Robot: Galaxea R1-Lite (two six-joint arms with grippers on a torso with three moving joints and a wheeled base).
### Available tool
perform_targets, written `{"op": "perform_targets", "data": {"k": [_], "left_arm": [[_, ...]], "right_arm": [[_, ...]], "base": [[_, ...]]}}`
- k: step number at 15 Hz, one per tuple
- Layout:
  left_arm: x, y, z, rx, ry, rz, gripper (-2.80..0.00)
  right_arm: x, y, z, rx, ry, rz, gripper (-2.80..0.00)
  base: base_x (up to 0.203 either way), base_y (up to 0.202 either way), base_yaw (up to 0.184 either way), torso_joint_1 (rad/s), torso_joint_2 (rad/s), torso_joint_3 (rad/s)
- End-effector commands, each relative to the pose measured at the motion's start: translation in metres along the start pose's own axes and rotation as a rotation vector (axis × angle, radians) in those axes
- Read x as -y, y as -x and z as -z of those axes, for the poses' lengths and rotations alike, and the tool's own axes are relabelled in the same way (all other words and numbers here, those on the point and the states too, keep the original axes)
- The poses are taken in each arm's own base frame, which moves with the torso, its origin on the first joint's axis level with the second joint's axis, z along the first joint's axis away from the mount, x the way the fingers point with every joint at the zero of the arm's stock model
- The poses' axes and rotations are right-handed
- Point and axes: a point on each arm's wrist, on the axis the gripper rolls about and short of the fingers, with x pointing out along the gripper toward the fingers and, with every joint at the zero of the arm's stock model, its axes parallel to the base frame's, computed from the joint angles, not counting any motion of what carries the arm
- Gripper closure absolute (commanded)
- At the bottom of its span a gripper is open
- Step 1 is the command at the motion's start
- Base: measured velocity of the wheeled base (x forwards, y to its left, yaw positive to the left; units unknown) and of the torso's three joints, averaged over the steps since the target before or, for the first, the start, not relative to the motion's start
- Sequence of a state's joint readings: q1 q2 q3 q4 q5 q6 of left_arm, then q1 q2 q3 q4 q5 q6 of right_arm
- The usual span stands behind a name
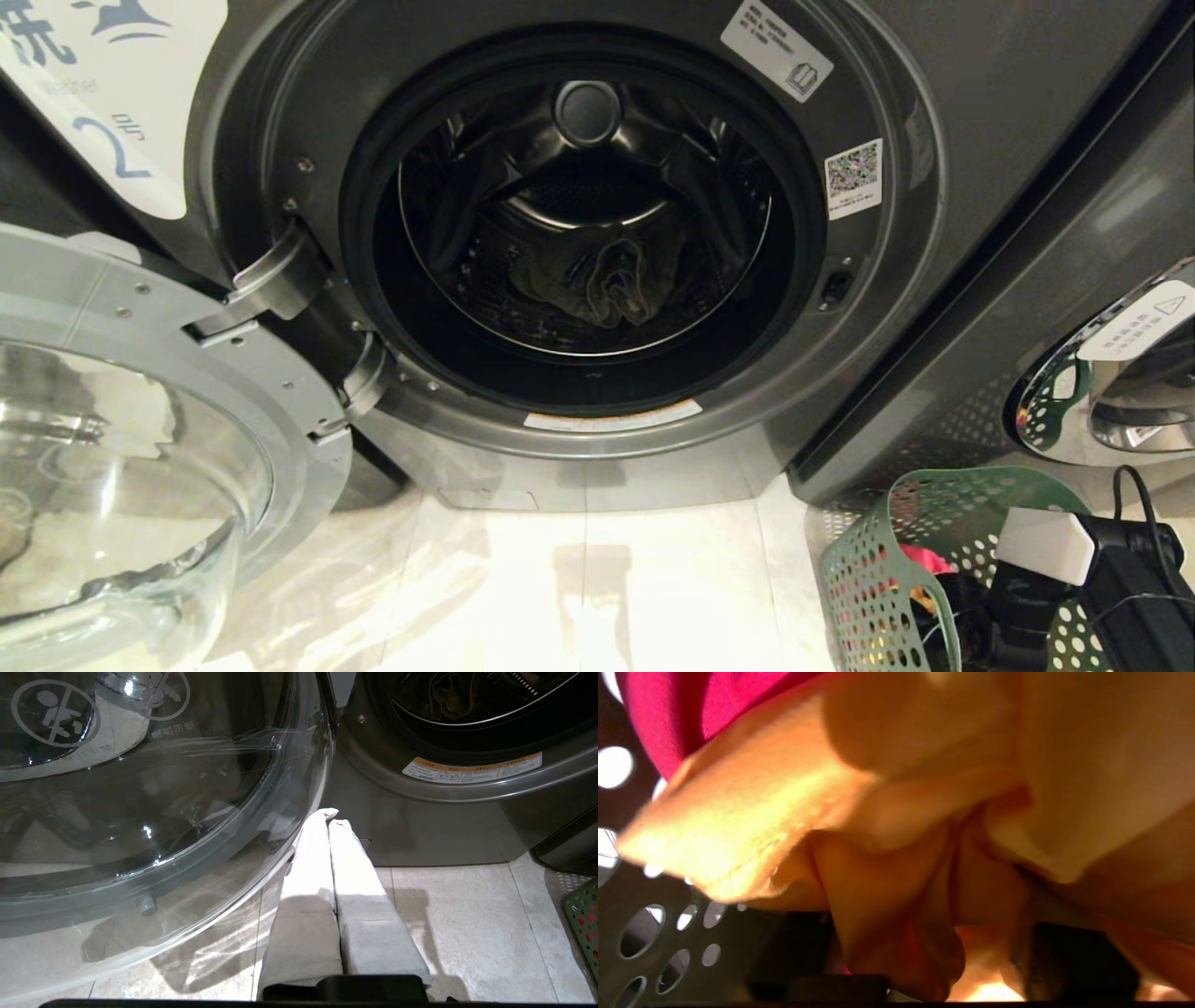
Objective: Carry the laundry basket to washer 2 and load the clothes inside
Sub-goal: Place the clothes into the washing machine
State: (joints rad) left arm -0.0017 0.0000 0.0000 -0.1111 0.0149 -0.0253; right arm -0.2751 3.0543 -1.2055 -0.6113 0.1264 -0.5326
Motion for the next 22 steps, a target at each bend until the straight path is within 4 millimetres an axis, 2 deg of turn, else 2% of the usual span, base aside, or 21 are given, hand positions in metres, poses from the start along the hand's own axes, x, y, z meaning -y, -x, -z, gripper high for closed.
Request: {"op": "perform_targets", "data": {"k": [1, 7, 11, 16, 22], "left_arm": [[0.000, -0.002, 0.011, -0.041, 0.000, -0.002, 0.00], [0.000, -0.002, 0.011, -0.041, 0.000, -0.002, 0.00], [0.000, -0.002, 0.011, -0.041, 0.000, -0.002, 0.00], [0.000, -0.002, 0.011, -0.041, 0.000, -0.002, 0.00], [0.000, -0.002, 0.011, -0.041, -0.001, -0.002, 0.00]], "right_arm": [[0.000, 0.003, 0.000, -0.002, 0.001, -0.005, 0.00], [0.005, 0.025, -0.002, -0.025, -0.019, -0.014, 0.00], [0.014, 0.057, -0.006, -0.038, -0.048, -0.016, 0.00], [0.023, 0.117, -0.006, -0.050, -0.102, -0.026, 0.00], [0.028, 0.205, -0.001, 0.049, -0.160, -0.032, 0.00]], "base": [[0.000, 0.000, 0.000, 0.000, 0.00, 0.000], [0.000, 0.000, 0.000, 0.000, 0.00, 0.000], [0.000, 0.000, 0.000, 0.000, 0.00, 0.000], [0.000, 0.000, 0.000, 0.000, 0.00, 0.000], [0.000, 0.000, 0.000, 0.000, 0.00, 0.000]]}}
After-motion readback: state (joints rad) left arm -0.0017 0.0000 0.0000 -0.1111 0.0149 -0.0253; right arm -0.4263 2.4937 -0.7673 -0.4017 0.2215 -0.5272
